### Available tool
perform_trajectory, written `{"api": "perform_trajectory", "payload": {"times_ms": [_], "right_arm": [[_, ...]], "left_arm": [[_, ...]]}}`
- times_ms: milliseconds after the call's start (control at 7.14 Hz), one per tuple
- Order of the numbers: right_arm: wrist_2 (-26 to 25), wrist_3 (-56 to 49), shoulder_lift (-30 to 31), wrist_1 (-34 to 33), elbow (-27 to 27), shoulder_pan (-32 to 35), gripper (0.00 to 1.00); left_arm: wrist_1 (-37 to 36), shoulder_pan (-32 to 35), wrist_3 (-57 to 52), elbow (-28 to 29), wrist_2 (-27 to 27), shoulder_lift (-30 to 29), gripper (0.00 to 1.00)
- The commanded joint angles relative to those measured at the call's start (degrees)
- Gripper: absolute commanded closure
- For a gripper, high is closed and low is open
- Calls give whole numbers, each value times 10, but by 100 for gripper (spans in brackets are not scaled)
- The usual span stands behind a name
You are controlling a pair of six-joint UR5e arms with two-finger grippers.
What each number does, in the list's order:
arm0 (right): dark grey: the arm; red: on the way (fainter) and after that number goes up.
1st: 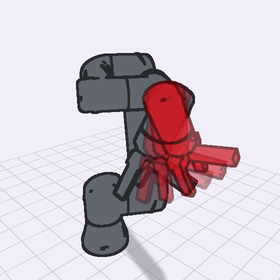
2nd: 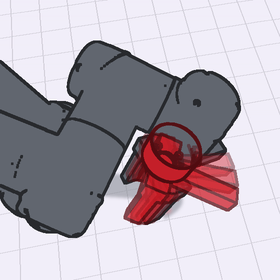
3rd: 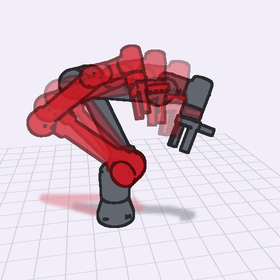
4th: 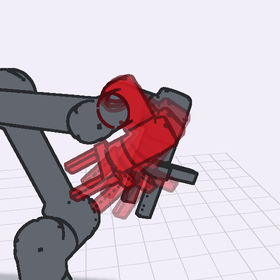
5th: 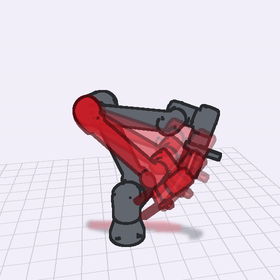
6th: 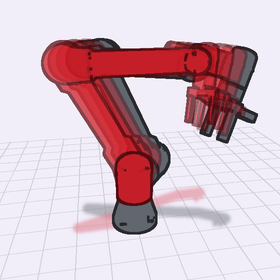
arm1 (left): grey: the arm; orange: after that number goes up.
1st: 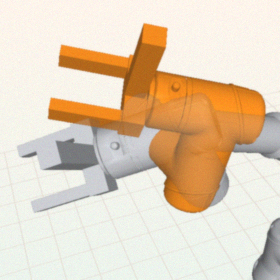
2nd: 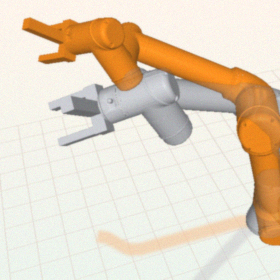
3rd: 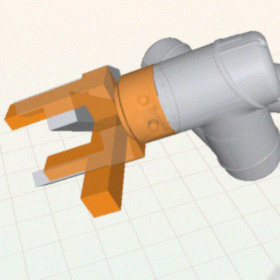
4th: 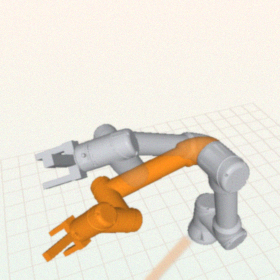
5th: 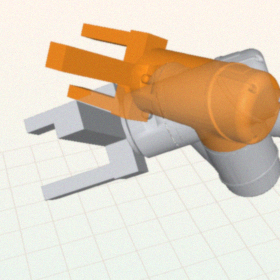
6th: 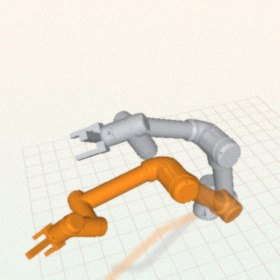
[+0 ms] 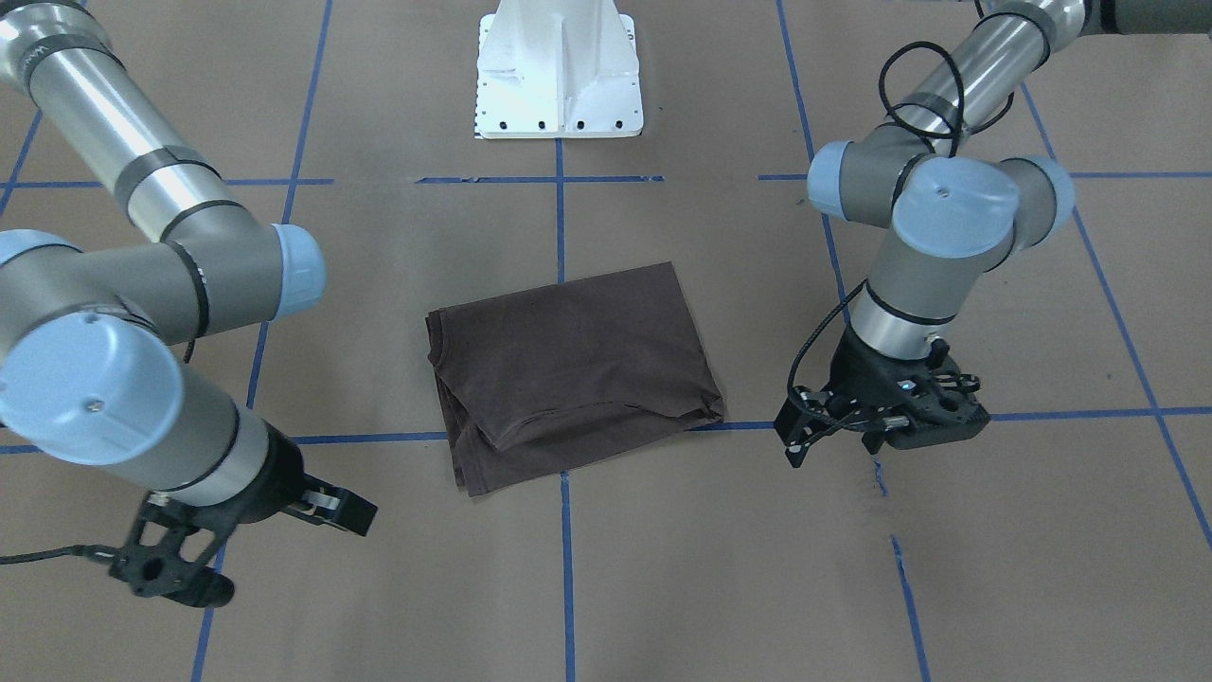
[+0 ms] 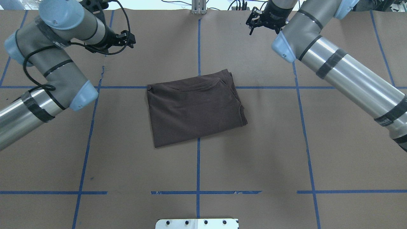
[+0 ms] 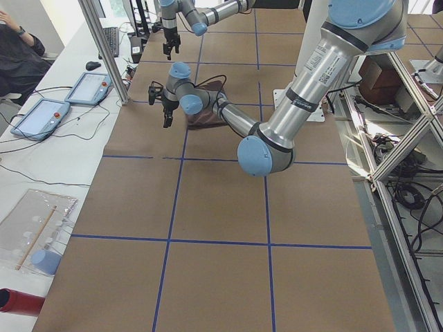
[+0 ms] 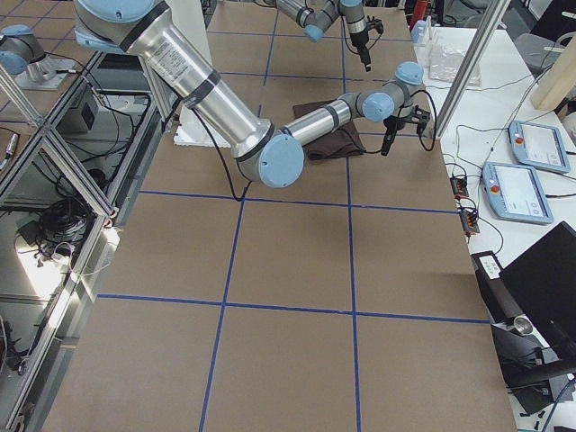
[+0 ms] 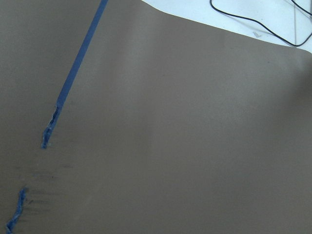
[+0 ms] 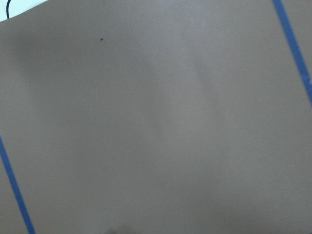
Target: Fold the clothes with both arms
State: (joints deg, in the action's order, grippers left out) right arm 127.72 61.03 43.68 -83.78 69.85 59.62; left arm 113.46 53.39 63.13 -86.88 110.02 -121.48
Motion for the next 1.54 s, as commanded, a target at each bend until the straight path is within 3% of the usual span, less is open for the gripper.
{"api": "perform_trajectory", "payload": {"times_ms": [0,280,420,700,840,1260,1400], "right_arm": [[5,-240,110,-89,107,94,0],[31,-425,203,-95,118,172,0],[72,-511,254,-95,117,219,0],[89,-669,361,-95,142,305,0],[78,-680,396,-91,165,316,0],[79,-669,416,-87,186,315,0],[80,-670,434,-91,209,315,0]], "left_arm": [[-16,114,-207,-95,94,124,0],[-82,230,-518,-92,107,177,0],[-98,270,-628,-92,108,208,0],[-111,333,-762,-98,144,272,0],[-113,334,-760,-101,170,313,0],[-96,329,-742,-57,157,310,0],[-136,330,-742,-67,165,317,0]]}}
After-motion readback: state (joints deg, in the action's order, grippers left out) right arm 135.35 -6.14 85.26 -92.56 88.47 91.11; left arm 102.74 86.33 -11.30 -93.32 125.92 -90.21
